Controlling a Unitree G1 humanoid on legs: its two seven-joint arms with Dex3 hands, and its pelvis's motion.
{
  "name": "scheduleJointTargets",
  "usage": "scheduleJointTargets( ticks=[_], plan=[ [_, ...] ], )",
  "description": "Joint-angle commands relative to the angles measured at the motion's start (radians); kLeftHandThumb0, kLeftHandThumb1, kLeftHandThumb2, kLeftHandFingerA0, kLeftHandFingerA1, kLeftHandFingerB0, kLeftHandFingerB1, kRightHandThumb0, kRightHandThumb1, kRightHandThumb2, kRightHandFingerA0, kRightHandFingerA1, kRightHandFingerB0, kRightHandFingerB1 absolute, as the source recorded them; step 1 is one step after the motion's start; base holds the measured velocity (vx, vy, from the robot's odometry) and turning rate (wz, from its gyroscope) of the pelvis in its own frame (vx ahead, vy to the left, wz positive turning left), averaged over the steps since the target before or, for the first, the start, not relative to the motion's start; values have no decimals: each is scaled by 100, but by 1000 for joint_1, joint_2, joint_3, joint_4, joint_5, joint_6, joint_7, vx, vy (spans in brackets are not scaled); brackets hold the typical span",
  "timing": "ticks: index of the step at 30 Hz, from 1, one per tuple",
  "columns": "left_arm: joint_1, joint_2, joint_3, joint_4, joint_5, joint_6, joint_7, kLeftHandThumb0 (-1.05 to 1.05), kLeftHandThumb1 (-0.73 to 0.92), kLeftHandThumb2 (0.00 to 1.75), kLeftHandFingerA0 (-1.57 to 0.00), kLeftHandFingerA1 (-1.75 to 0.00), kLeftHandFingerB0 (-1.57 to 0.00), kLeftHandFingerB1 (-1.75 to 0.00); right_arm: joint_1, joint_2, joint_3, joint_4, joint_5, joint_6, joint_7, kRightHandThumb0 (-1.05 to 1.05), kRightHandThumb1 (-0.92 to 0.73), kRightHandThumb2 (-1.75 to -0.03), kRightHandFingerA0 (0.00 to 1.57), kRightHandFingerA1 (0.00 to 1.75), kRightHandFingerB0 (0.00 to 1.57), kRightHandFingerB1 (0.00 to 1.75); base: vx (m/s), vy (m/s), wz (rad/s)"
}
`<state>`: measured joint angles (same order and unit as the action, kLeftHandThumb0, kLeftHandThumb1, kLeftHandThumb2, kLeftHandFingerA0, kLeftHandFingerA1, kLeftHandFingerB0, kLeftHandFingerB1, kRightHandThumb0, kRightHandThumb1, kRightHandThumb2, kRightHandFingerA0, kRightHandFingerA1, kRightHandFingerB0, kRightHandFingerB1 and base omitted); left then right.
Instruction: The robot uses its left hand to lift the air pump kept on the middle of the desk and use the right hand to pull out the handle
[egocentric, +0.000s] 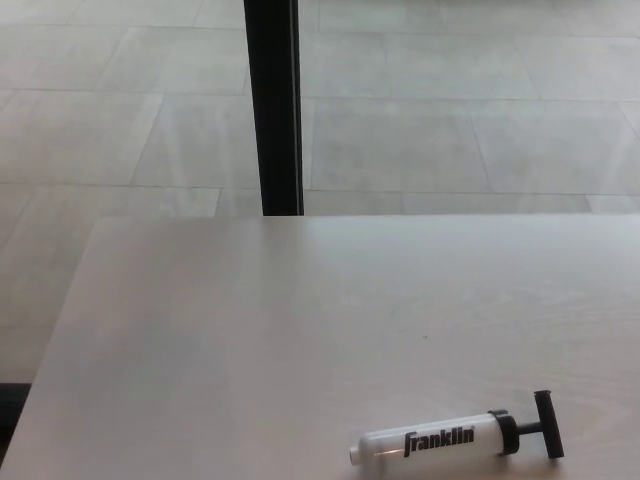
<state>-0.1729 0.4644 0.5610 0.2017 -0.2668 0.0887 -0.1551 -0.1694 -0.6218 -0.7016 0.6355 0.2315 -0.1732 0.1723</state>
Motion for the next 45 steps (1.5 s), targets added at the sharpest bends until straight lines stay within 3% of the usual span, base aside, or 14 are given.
scheduleJointTargets(
  ticks=[1, 6, 19, 20, 26, 27, 28, 33, 34, 39, 40, 43, 44, 45],
  plan=[
    [-194, -185, -459, -335, 277, 193, 144, -56, 67, 59, -43, -58, -40, -46, -91, 47, 235, -325, -101, 8, 8, -93, -85, -67, 27, 38, 24, 28, 0, 0, 0],
    [-198, -254, -668, -270, 401, 165, 108, -66, 53, 91, -50, -67, -37, -56, -73, 103, 284, -377, -76, 40, 10, -83, -85, -66, 24, 37, 24, 28, 0, 0, 0],
    [-228, -294, -942, -189, 564, 237, 114, -62, 46, 86, -51, -68, -44, -59, -59, 113, 326, -381, -51, 65, 19, -85, -84, -66, 24, 40, 24, 29, 0, 0, 0],
    [-228, -293, -949, -191, 563, 239, 116, -61, 61, 59, -53, -65, -46, -50, -62, 114, 329, -381, -49, 67, 19, -84, -83, -66, 24, 40, 23, 29, 0, 0, 0],
    [-247, -305, -1030, -168, 646, 294, 154, -68, 60, 59, -49, -70, -40, -52, -59, 124, 342, -381, -58, 50, 0, -91, -83, -66, 27, 45, 27, 29, 0, 0, 0],
    [-251, -302, -1049, -177, 665, 326, 149, -61, 47, 95, -52, -74, -27, -55, -60, 124, 345, -380, -62, 52, -8, -90, -82, -65, 30, 44, 28, 29, 0, 0, 0],
    [-253, -302, -1063, -187, 676, 357, 143, -61, 47, 95, -52, -73, -26, -55, -61, 126, 347, -383, -68, 57, -17, -94, -71, -75, 28, 47, 25, 33, 0, 0, 0],
    [-245, -347, -1116, -210, 697, 493, 148, -65, 47, 94, -50, -73, -28, -55, -60, 140, 354, -391, -64, 70, -35, -86, -82, -65, 32, 43, 30, 30, 0, 0, 0],
    [-244, -360, -1154, -208, 721, 531, 143, -70, 61, 59, -42, -67, -38, -50, -60, 149, 351, -388, -51, 67, -31, -83, -81, -65, 31, 43, 31, 30, 0, 0, 0],
    [-260, -368, -1235, -214, 786, 630, 106, -75, 65, 61, -36, -71, -34, -49, -56, 155, 355, -402, -56, 72, -40, -81, -82, -65, 31, 43, 30, 30, 0, 0, 0],
    [-264, -374, -1263, -205, 808, 649, 102, -81, 54, 90, -33, -70, -30, -56, -55, 156, 355, -401, -62, 68, -44, -83, -82, -65, 32, 43, 31, 30, 0, 0, 0],
    [-274, -385, -1308, -197, 839, 698, 91, -81, 55, 100, -33, -71, -16, -52, -53, 161, 356, -407, -70, 67, -50, -83, -83, -66, 32, 43, 31, 30, 0, 0, 0],
    [-291, -392, -1359, -181, 867, 745, 64, -83, 72, 62, -23, -72, -25, -48, -54, 164, 355, -405, -69, 62, -52, -90, -72, -76, 32, 48, 29, 34, 0, 0, 0],
    [-297, -394, -1385, -165, 890, 753, 63, -86, 72, 61, -22, -71, -25, -48, -55, 166, 353, -394, -67, 49, -48, -88, -72, -74, 32, 48, 29, 34, 0, 0, 0]
  ],
)
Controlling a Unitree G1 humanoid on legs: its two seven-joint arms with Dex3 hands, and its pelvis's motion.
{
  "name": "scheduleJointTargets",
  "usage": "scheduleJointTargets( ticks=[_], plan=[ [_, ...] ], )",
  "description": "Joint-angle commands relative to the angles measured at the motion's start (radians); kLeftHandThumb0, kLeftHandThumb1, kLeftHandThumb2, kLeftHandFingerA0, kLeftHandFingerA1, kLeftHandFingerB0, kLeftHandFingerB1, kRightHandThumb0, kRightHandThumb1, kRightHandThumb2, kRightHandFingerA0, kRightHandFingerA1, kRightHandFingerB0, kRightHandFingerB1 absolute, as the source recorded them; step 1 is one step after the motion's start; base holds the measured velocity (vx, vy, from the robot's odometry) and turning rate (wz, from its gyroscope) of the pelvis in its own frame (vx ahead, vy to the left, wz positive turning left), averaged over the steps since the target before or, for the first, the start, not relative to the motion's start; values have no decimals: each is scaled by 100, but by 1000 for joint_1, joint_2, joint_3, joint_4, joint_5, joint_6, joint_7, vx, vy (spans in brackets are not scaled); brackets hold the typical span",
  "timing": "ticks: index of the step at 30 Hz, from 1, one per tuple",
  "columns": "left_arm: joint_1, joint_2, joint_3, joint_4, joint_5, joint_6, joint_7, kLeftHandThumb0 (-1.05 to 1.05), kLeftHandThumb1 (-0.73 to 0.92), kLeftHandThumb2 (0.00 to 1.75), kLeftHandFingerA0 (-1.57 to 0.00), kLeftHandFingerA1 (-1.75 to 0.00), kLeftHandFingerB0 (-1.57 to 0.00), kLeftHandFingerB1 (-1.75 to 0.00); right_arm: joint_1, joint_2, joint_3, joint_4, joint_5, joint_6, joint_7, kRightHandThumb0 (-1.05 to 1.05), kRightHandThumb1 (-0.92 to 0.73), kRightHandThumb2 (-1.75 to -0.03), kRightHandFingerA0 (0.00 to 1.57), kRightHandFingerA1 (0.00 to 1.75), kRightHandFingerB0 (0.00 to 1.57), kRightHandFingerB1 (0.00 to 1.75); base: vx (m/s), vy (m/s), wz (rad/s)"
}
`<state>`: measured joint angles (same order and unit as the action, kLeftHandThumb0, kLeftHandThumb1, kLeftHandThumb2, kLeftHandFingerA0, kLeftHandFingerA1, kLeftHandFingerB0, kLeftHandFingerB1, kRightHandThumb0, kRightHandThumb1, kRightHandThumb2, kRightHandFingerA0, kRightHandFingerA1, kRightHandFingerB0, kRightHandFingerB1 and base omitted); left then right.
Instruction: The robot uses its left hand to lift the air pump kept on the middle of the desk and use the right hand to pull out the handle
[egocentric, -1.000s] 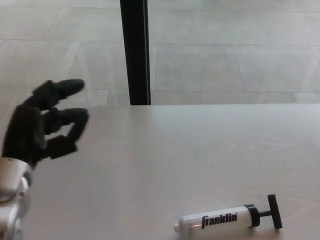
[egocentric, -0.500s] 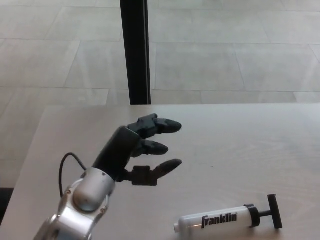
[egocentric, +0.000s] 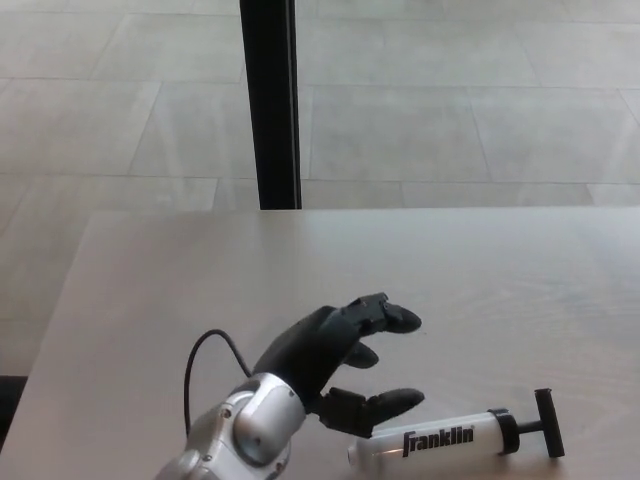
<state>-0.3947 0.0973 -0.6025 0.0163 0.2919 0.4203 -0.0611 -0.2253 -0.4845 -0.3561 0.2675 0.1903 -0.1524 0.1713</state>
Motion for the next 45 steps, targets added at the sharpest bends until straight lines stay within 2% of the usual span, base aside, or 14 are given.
scheduleJointTargets(
  ticks=[1, 3, 4, 6, 9, 11, 15, 16, 19, 27, 28, 31, 33, 45],
  plan=[
    [-79, -30, -234, 27, 341, 433, -30, -87, 71, 62, -23, -68, -24, -47, -3, 30, 7, -21, -25, 27, -46, -87, -73, -72, 32, 47, 30, 33, 0, 0, 0],
    [-94, -42, -300, 69, 397, 458, -28, -43, 33, 99, -6, -57, -1, -50, -7, 31, 11, -14, -32, 32, -49, -83, -82, -65, 34, 42, 32, 31, 0, 0, 0],
    [-100, -45, -322, 81, 411, 467, -31, -91, 60, 100, -2, -47, -16, -54, -7, 31, 14, -21, -44, 44, -60, -83, -65, -108, 33, 55, 20, 43, 0, 0, 0],
    [-102, -48, -331, 82, 411, 477, -27, -90, 76, 63, 0, -47, -16, -44, -10, 31, 18, -20, -52, 44, -65, -89, -74, -72, 34, 44, 30, 33, 0, 0, 0],
    [-90, -65, -346, 80, 426, 490, 4, -89, 58, 99, -3, -48, -14, -53, -10, 33, 20, -20, -55, 38, -69, -85, -76, -70, 34, 43, 31, 32, 0, 0, 0],
    [-84, -73, -351, 73, 432, 499, 11, -91, 77, 62, -1, -53, -15, -46, -17, 34, 21, -22, -49, 42, -68, -81, -67, -107, 31, 54, 22, 44, 0, 0, 0],
    [-47, -98, -362, 60, 449, 512, 46, -89, 57, 99, -3, -50, -12, -52, -16, 38, 26, -12, -54, 10, -64, -77, -83, -66, 33, 42, 34, 31, 0, 0, 0],
    [-33, -102, -362, 51, 449, 506, 55, -89, 57, 98, -3, -49, -12, -53, -15, 41, 27, -13, -55, 11, -66, -83, -69, -109, 30, 54, 24, 45, 0, 0, 0],
    [-33, -102, -390, 56, 474, 520, 49, -96, 64, 79, -1, -50, -14, -49, -15, 45, 27, -7, -51, 6, -66, -80, -83, -66, 34, 42, 36, 31, 0, 0, 0],
    [-10, -102, -435, 88, 532, 554, 67, -42, 37, 101, -5, -56, 0, -50, -11, 66, 13, -19, -30, 20, -76, -79, -62, -104, 30, 55, 28, 46, 0, 0, 0],
    [-17, -103, -450, 112, 548, 562, 68, -85, 75, 62, -13, -59, -20, -44, -12, 67, 13, -20, -41, 24, -88, -82, -80, -66, 36, 45, 37, 32, 0, 0, 0],
    [-7, -93, -478, 147, 593, 562, 90, -78, 69, 63, -35, -68, -25, -45, -6, 73, 14, -27, -48, 22, -97, -85, -66, -106, 35, 57, 29, 45, 0, 0, 0],
    [8, -101, -470, 165, 599, 564, 114, -71, 55, 91, -54, -86, -28, -56, -6, 82, 12, -38, -45, 24, -106, -78, -76, -64, 40, 49, 41, 35, 0, 0, 0],
    [113, -148, -364, 264, 622, 419, 252, -37, 73, 68, -85, -140, -46, -59, -11, 129, -6, -61, -78, 10, -175, -57, -75, -63, 52, 54, 54, 40, 0, 0, 0]
  ],
)
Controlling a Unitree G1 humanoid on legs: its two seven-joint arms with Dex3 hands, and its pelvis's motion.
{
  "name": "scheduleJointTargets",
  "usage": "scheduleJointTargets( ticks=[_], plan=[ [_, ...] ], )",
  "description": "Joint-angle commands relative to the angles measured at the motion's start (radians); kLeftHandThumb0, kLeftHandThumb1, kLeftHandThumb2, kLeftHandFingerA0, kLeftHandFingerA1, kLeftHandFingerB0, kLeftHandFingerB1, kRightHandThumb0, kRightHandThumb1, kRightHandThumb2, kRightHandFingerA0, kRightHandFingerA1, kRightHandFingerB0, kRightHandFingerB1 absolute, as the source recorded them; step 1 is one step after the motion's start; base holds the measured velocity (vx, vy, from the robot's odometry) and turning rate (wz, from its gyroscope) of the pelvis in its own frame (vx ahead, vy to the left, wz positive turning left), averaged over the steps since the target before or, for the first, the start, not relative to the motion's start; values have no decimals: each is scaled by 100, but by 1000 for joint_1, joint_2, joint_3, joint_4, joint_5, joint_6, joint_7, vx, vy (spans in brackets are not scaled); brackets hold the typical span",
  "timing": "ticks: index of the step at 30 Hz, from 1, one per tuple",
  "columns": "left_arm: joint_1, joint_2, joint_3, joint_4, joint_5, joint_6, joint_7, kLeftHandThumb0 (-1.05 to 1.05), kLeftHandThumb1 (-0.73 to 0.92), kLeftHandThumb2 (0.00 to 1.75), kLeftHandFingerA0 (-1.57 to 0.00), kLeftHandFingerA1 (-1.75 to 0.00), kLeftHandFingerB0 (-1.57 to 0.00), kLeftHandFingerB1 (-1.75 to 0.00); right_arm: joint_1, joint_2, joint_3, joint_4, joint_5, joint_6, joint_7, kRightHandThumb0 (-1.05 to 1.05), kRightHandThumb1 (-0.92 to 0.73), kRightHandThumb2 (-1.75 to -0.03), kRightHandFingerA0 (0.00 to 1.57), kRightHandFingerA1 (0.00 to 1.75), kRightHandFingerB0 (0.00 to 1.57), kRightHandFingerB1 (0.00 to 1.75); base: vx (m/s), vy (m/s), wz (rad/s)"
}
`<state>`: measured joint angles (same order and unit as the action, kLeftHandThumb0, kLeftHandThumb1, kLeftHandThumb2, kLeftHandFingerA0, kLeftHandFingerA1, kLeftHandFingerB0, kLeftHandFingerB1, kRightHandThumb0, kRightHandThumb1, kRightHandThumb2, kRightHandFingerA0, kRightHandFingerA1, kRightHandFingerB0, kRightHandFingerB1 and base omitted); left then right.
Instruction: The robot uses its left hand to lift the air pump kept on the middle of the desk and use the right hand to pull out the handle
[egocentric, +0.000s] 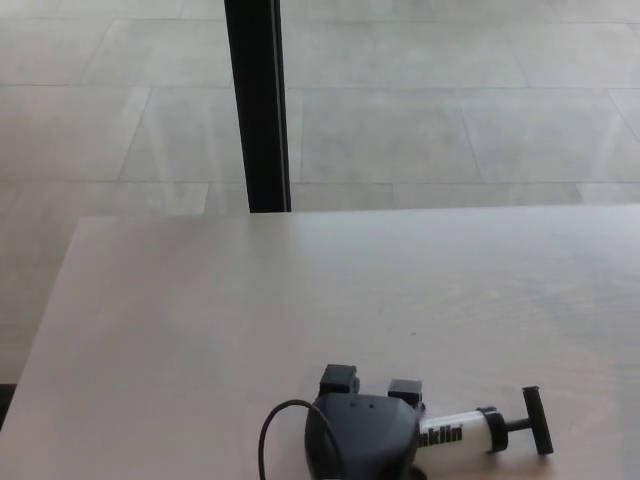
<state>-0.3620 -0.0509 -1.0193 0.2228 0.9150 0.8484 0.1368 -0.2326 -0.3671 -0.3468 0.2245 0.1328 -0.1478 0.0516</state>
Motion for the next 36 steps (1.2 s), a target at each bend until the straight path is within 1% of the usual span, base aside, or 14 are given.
scheduleJointTargets(
  ticks=[1, 4, 9, 10, 16, 17, 19, 22, 25, 27, 29, 30, 34, 36],
  plan=[
    [84, 0, 53, 69, 10, -23, 63, -34, 71, 70, -90, -142, -48, -61, -4, 17, -18, -21, -20, 5, -61, -56, -74, -62, 53, 55, 55, 40, 0, 0, 0],
    [115, -8, 92, 92, -26, -156, 154, -13, 67, 83, -89, -159, -56, -63, -9, 32, -34, -17, -15, -10, -80, -56, -72, -62, 59, 59, 63, 44, 0, 0, 0],
    [131, -27, 114, 88, -19, -155, 97, -21, 72, 80, -78, -138, -75, -73, -6, 33, -36, -29, -28, -17, -93, -52, -72, -62, 65, 62, 70, 47, 0, 0, 0],
    [136, -26, 115, 97, -16, -171, 111, -20, 69, 82, -82, -143, -84, -84, -4, 35, -39, -34, -26, -16, -96, -51, -72, -62, 66, 63, 72, 47, 0, 0, 0],
    [143, -27, 128, 111, -2, -217, 117, -23, 66, 93, -87, -143, -87, -85, -17, 35, -41, -37, -30, -25, -106, -47, -72, -61, 68, 63, 74, 49, 0, 0, 0],
    [142, -30, 129, 120, -1, -227, 119, -22, 66, 91, -84, -127, -82, -74, -17, 36, -42, -39, -28, -23, -106, -46, -72, -61, 68, 62, 74, 50, 0, 0, 0],
    [150, -36, 136, 137, -9, -261, 140, -24, 69, 89, -81, -122, -80, -76, -13, 36, -44, -45, -27, -26, -105, -45, -72, -61, 69, 67, 76, 50, 0, 0, 0],
    [153, -46, 145, 154, -12, -289, 156, -21, 63, 96, -85, -170, -83, -91, -13, 29, -38, -42, -46, -21, -112, -46, -73, -62, 70, 66, 77, 50, 0, 0, 0],
    [157, -59, 167, 179, -35, -345, 181, -19, 56, 103, -89, -175, -85, -85, -12, 32, -38, -37, -40, -23, -108, -45, -72, -61, 69, 72, 76, 50, 0, 0, 0],
    [163, -55, 176, 187, -38, -383, 186, -20, 57, 98, -82, -175, -80, -100, -5, 31, -35, -27, -56, -37, -115, -45, -72, -62, 69, 67, 74, 49, 0, 0, 0],
    [174, -53, 202, 191, -60, -437, 211, -13, 58, 97, -95, -175, -79, -124, 1, 34, -32, -35, -58, -26, -117, -47, -73, -62, 67, 66, 70, 47, 0, 0, 0],
    [178, -53, 220, 191, -72, -451, 210, -16, 60, 101, -81, -175, -67, -159, 3, 37, -30, -36, -59, -19, -118, -49, -73, -62, 66, 65, 69, 46, 0, 0, 0],
    [196, -72, 312, 177, -139, -522, 233, -11, 51, 118, -86, -175, -74, -163, 14, 44, -32, -30, -56, -4, -118, -52, -73, -62, 66, 67, 67, 46, 0, 0, 0],
    [209, -89, 381, 144, -183, -533, 233, -11, 51, 117, -85, -175, -65, -173, 17, 51, -30, -24, -44, -3, -106, -52, -73, -62, 66, 69, 65, 46, 0, 0, 0]
  ],
)
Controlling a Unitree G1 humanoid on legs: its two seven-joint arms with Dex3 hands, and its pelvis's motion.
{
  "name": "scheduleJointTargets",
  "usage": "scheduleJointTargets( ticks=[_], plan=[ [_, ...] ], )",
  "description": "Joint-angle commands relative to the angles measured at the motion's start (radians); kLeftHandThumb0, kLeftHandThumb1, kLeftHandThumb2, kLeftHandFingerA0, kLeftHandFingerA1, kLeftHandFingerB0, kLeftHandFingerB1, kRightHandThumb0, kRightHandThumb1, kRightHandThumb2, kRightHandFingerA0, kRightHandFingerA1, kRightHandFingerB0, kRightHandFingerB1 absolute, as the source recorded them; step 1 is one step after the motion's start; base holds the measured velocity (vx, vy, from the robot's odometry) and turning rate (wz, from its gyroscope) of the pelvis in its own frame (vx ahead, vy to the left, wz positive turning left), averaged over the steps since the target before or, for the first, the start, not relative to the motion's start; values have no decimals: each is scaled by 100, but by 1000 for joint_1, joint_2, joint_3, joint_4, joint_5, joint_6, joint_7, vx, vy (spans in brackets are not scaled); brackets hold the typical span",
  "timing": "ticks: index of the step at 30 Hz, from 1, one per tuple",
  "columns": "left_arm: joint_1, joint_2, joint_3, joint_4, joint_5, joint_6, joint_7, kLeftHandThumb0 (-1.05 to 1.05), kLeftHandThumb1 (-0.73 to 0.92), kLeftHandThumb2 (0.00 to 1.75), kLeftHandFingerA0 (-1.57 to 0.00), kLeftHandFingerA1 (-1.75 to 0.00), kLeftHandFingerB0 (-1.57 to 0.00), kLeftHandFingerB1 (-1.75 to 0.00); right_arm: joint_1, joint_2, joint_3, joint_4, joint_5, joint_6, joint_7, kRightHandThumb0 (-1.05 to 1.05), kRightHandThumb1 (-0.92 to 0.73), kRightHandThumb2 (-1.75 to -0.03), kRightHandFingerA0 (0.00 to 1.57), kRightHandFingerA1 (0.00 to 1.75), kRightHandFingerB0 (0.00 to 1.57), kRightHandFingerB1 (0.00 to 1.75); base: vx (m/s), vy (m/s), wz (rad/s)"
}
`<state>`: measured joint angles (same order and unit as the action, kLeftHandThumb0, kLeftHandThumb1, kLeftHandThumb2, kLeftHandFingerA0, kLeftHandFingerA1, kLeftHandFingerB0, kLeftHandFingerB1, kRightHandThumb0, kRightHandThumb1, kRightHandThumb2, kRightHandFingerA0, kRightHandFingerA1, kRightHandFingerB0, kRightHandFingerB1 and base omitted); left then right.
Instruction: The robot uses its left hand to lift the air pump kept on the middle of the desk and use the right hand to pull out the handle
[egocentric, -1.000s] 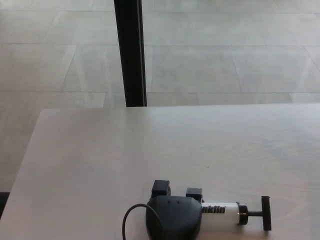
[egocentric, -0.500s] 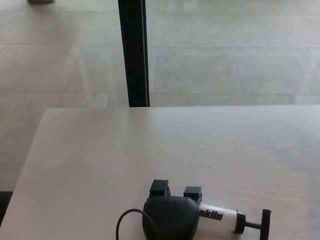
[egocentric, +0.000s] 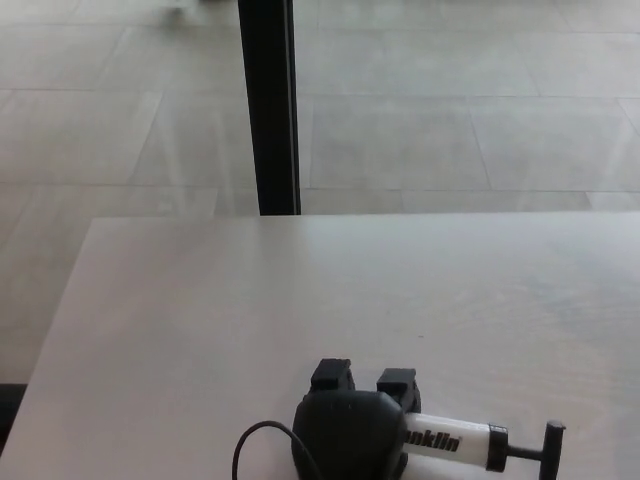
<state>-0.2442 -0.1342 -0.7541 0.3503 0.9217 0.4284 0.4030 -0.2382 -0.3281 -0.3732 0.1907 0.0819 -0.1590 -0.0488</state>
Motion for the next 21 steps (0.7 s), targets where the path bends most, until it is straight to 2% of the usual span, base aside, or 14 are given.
scheduleJointTargets(
  ticks=[1, 2, 3, 4, 6, 7, 9, 10, 13, 14, 15, 16, 17, 21],
  plan=[
    [93, -5, 128, 15, -195, -134, -23, -11, 51, 117, -85, -175, -65, -173, 24, 14, -4, 11, 12, 11, -3, -52, -73, -62, 66, 69, 65, 46, 0, 0, 0],
    [94, -11, 154, -1, -211, -143, -25, -21, 52, 119, -116, -145, -95, -131, 26, 12, 0, 6, 8, 21, 1, -55, -73, -62, 65, 69, 64, 46, 0, 0, 0],
    [96, -16, 169, -5, -215, -151, -27, -21, 52, 119, -116, -145, -95, -131, 28, 12, 1, 7, 7, 25, 2, -55, -73, -62, 65, 69, 64, 46, 0, 0, 0],
    [98, -25, 194, -26, -226, -155, -27, -13, 49, 126, -87, -175, -64, -175, 32, 7, 8, 5, 8, 35, 16, -56, -75, -62, 65, 67, 61, 45, 0, 0, 0],
    [98, -28, 203, -26, -222, -160, -32, -13, 49, 126, -88, -175, -69, -171, 33, 6, 9, 11, 12, 36, 23, -56, -75, -62, 64, 68, 60, 45, 0, 0, 0],
    [95, -24, 209, -28, -223, -171, -32, -12, 48, 126, -86, -175, -75, -161, 33, 5, 12, 15, 17, 39, 33, -58, -74, -62, 64, 68, 59, 45, 0, 0, 0],
    [89, -28, 238, -23, -238, -192, -28, -16, 52, 123, -89, -175, -74, -162, 34, -5, 27, 21, 6, 44, 48, -61, -74, -62, 66, 68, 58, 43, 0, 0, 0],
    [89, -32, 246, -24, -241, -192, -27, -14, 54, 118, -91, -175, -66, -173, 33, -5, 30, 18, 6, 52, 50, -62, -74, -62, 66, 68, 58, 44, 0, 0, 0],
    [79, -35, 278, -28, -248, -200, -28, -13, 53, 120, -91, -175, -67, -172, 26, -7, 56, -3, 0, 103, 63, -66, -74, -63, 64, 62, 53, 42, 0, 0, 0],
    [72, -26, 287, -36, -243, -199, -29, -14, 57, 117, -90, -175, -74, -159, 39, -8, 80, -53, -8, 151, 72, -66, -76, -63, 61, 61, 52, 41, 0, 0, 0],
    [67, -23, 295, -36, -244, -203, -29, -22, 55, 116, -120, -145, -99, -131, 38, -4, 90, -71, 1, 170, 80, -65, -74, -63, 62, 62, 52, 41, 0, 0, 0],
    [58, -15, 307, -38, -243, -202, -35, -22, 55, 116, -119, -145, -98, -131, 39, -6, 110, -90, -3, 188, 90, -66, -73, -63, 62, 61, 52, 40, 0, 0, 0],
    [46, -5, 311, -32, -234, -201, -36, -12, 57, 110, -88, -175, -69, -167, 32, -10, 125, -86, -5, 176, 106, -67, -73, -62, 61, 61, 51, 41, 0, 0, 0],
    [3, 35, 317, -33, -203, -165, -73, -11, 55, 114, -89, -175, -71, -167, 31, 1, 168, -150, -7, 223, 110, -64, -71, -62, 62, 62, 51, 41, 0, 0, 0]
  ],
)
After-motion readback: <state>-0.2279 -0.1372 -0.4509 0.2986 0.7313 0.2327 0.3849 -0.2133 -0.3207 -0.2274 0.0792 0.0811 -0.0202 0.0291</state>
